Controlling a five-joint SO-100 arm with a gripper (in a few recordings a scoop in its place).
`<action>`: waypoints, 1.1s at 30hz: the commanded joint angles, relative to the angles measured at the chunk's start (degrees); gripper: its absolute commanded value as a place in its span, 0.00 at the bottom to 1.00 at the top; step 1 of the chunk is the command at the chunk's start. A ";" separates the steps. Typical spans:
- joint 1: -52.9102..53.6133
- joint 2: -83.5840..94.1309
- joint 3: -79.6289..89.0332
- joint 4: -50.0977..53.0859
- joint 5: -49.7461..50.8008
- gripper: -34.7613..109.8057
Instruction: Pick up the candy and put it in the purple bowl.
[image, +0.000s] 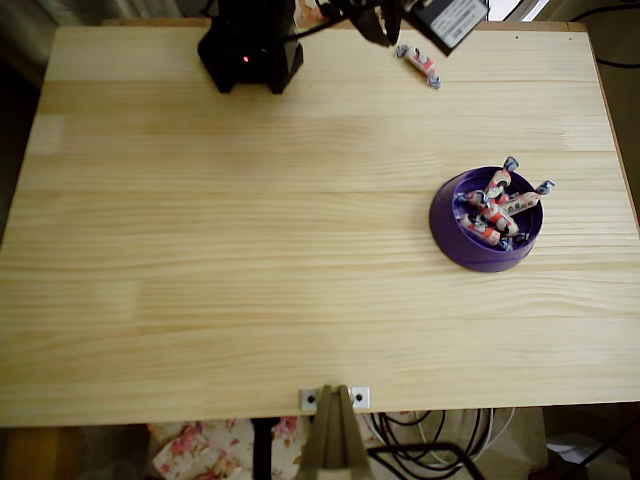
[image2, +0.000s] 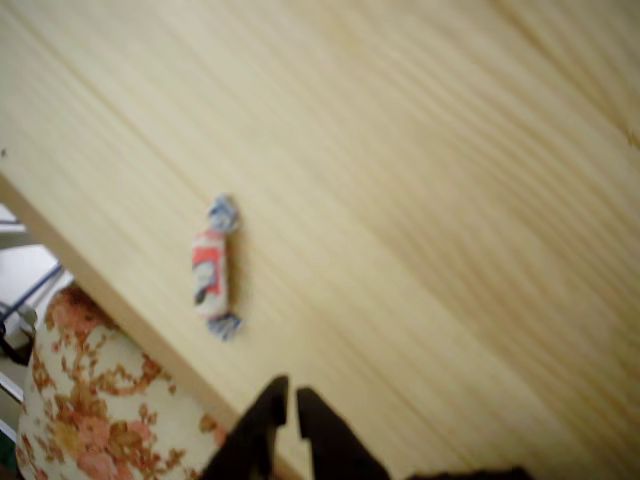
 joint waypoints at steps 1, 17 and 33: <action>-3.34 -6.06 -9.32 0.53 1.85 0.24; -12.66 -13.62 -10.55 -3.60 11.87 0.24; -16.96 -33.49 -20.30 -18.46 14.33 0.24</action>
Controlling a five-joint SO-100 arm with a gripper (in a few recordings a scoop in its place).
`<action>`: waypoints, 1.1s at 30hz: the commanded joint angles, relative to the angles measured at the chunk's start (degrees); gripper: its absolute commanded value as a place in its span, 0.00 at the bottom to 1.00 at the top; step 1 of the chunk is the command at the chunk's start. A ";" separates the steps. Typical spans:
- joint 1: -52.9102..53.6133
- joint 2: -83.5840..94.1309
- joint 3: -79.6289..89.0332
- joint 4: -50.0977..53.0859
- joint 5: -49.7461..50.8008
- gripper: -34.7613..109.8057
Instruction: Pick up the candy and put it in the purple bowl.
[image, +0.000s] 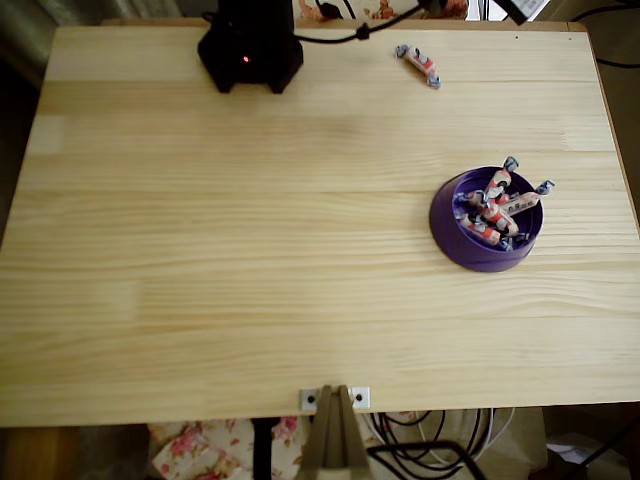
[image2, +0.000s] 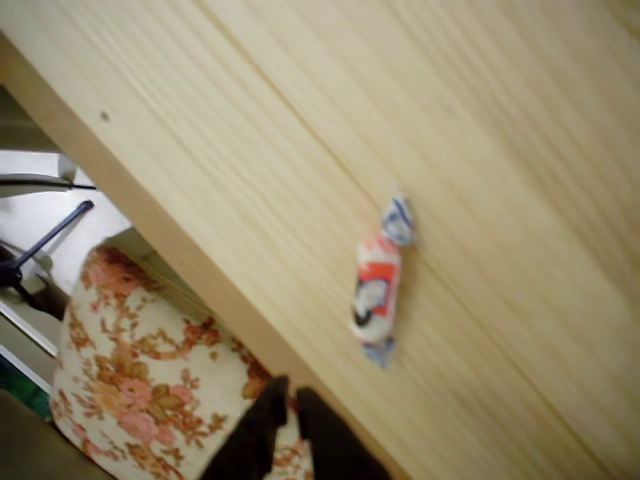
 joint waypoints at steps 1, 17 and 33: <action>-0.09 1.23 -2.81 -3.60 0.26 0.24; -0.44 6.06 12.92 -16.79 5.01 0.33; -0.53 5.19 17.49 -21.80 7.91 0.38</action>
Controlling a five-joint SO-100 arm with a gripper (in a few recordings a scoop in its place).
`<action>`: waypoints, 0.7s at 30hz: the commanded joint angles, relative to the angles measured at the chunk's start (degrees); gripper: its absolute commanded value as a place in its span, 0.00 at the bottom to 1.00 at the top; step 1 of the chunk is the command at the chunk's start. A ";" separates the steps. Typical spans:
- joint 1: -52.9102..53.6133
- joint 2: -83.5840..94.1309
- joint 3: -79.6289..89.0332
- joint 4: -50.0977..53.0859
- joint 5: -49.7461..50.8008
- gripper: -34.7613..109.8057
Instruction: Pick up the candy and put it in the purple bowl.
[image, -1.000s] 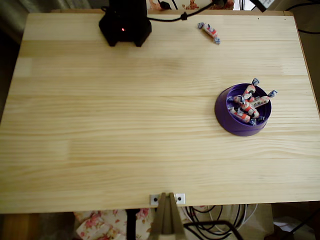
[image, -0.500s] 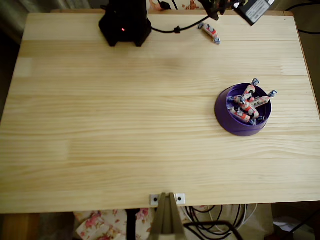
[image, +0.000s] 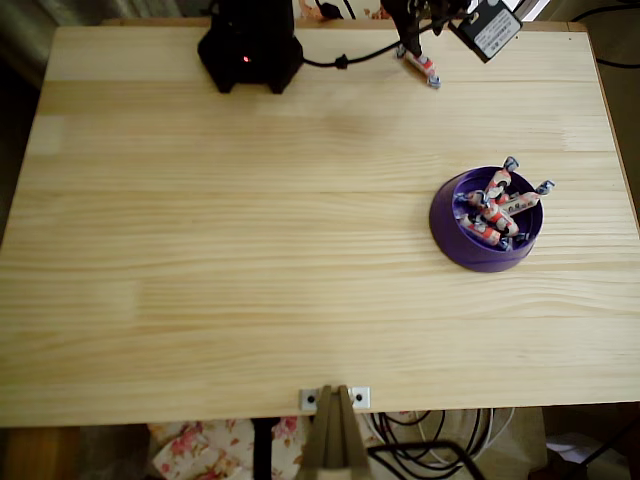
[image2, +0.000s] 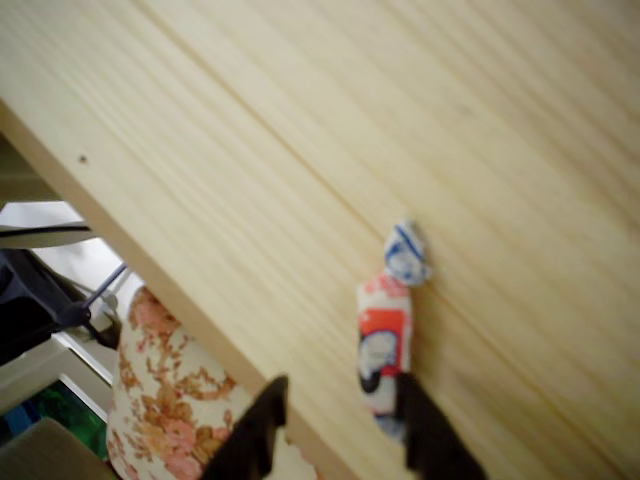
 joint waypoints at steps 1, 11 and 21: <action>0.18 2.29 -0.35 -1.14 1.05 0.38; 0.18 -1.32 -1.58 -2.81 1.85 0.38; -0.70 -5.10 -2.29 -6.06 3.16 0.38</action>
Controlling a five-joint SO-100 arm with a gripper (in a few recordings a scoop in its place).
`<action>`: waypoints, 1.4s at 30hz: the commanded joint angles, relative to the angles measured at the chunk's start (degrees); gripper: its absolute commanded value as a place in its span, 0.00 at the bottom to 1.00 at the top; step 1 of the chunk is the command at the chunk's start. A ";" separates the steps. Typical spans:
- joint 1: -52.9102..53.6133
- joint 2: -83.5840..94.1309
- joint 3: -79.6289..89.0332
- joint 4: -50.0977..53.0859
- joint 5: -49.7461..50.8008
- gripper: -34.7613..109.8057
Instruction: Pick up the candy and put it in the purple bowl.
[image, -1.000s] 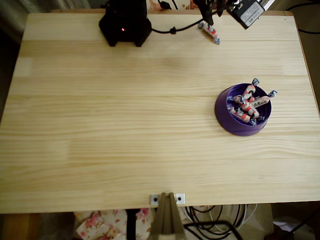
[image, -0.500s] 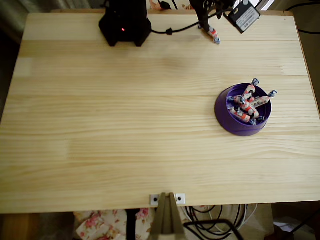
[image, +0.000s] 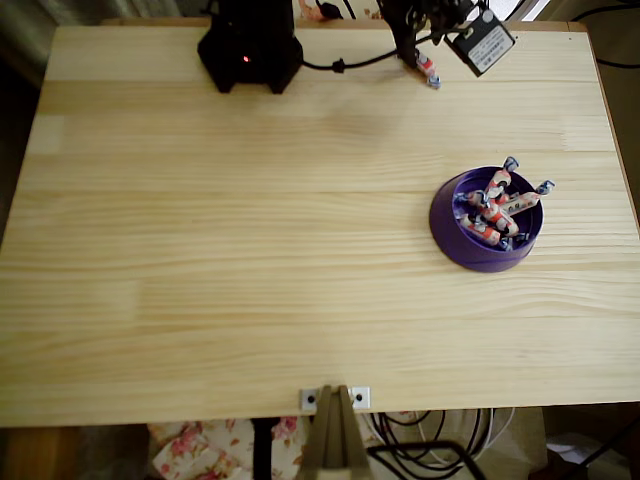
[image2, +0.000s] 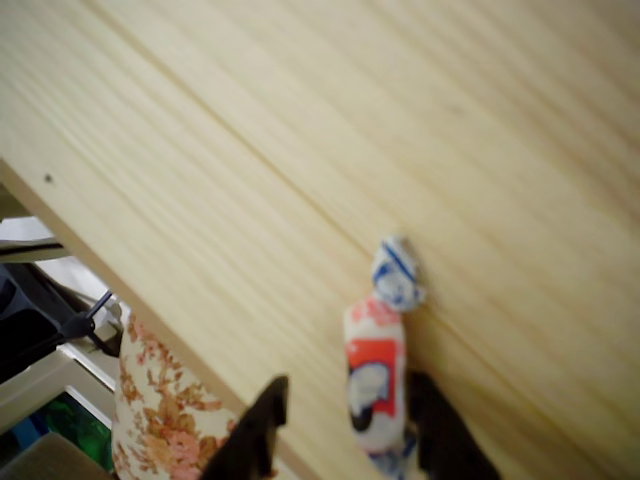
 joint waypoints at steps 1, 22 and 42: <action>-1.32 0.26 -2.99 -1.32 1.32 0.38; 0.00 -4.57 -1.05 -5.80 3.96 0.24; 15.03 16.87 -4.39 11.16 -10.28 0.24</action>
